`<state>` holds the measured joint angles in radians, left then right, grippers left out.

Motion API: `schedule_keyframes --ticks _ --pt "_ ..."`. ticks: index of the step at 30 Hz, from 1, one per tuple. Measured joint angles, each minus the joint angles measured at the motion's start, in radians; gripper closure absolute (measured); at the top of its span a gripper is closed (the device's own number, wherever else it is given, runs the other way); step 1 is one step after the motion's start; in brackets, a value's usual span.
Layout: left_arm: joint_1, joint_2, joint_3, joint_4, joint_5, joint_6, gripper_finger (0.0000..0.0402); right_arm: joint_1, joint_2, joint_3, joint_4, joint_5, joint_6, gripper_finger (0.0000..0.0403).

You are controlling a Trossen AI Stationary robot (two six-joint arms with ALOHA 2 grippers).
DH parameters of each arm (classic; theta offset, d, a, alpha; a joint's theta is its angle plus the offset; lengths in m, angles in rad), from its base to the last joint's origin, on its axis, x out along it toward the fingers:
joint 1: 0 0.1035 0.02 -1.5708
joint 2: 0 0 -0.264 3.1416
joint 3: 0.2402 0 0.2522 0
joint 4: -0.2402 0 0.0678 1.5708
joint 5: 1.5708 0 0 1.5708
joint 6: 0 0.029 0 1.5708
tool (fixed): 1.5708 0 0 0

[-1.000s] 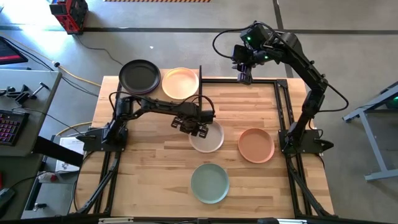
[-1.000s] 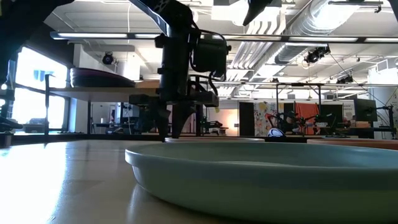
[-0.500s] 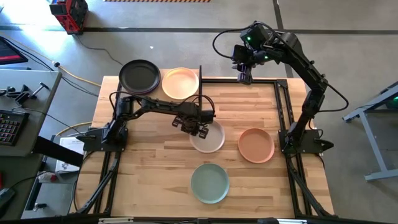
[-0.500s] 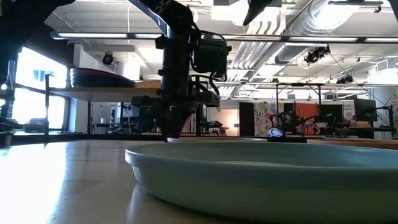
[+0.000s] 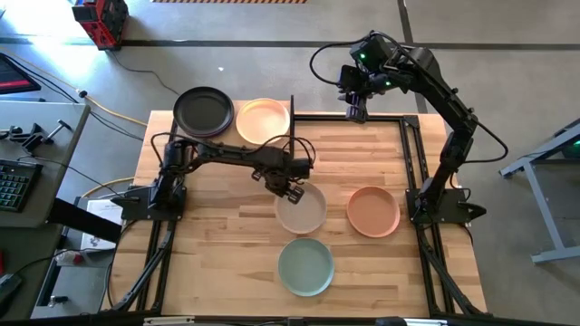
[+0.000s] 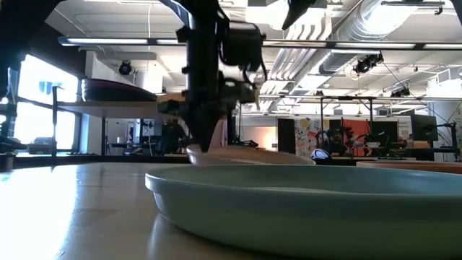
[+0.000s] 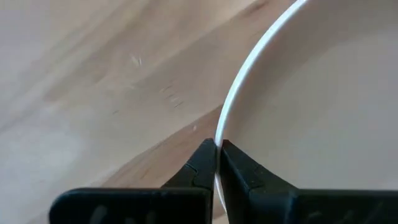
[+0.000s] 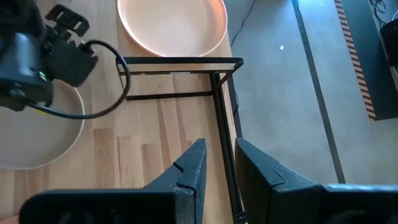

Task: Place and stack plates onto a shelf
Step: Stack the white plate on top of the white plate on the shelf

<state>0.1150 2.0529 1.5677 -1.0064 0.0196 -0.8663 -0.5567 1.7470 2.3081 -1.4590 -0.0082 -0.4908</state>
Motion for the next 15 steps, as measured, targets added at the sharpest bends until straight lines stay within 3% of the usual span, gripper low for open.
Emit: schedule_keyframes --ticks 15 --pt "0.015 -0.318 0.000 -0.113 -0.254 0.068 0.0401 0.000 0.000 0.000 0.005 0.000 0.093 0.0341"
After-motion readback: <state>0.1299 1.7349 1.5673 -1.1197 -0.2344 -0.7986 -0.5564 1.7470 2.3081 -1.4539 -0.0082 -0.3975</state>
